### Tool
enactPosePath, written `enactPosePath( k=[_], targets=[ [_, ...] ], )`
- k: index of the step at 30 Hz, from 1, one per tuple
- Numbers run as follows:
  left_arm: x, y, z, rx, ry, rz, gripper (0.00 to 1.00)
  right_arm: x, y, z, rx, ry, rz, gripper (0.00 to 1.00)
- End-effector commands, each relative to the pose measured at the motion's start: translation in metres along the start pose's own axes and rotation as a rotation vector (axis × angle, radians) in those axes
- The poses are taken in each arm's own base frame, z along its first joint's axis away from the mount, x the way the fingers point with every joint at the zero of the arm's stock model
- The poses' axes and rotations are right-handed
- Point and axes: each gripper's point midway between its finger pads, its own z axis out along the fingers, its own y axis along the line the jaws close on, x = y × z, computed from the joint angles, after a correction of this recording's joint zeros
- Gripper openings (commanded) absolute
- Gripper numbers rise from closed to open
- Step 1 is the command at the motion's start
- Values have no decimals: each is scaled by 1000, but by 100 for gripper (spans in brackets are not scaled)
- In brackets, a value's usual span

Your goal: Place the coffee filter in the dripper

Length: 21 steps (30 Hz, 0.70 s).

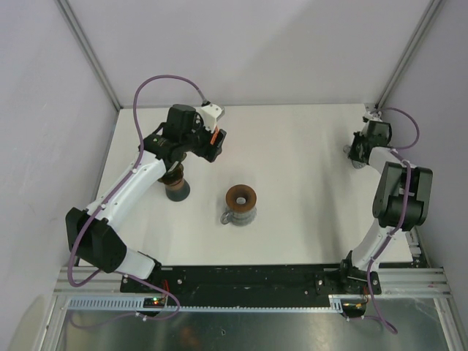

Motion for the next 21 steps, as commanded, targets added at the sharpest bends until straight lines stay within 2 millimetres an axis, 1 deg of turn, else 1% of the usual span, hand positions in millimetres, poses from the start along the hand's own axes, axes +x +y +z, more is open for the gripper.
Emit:
enactPosePath(
  k=[1, 3, 4, 7, 8, 9, 13, 17, 19, 21],
  targets=[
    [-11, 6, -13, -25, -45, 23, 79, -18, 13, -9, 83, -56, -161, 0],
    [-12, 6, -14, -29, -48, 26, 79, -23, 24, -20, 130, -70, -227, 0],
    [-12, 7, -15, -31, -48, 27, 79, -26, 35, -27, 140, -79, -265, 0],
    [-12, 9, -15, -43, -47, 31, 79, -36, 80, -57, 143, -128, -399, 0],
    [-12, 10, -15, -48, -46, 32, 79, -40, 91, -67, 148, -144, -452, 0],
    [-12, 11, -16, -53, -45, 31, 79, -43, 108, -80, 131, -171, -505, 0],
    [-14, 14, -19, -66, -52, 28, 79, -47, 164, -128, 26, -253, -764, 0],
    [-20, 18, -25, -76, -73, 22, 80, -39, 213, -179, -145, -337, -1011, 0],
    [-23, 20, -30, -82, -86, 12, 80, -27, 232, -202, -225, -360, -1131, 0],
    [-26, 23, -35, -88, -101, 0, 80, -11, 248, -223, -287, -374, -1268, 0]
  ],
)
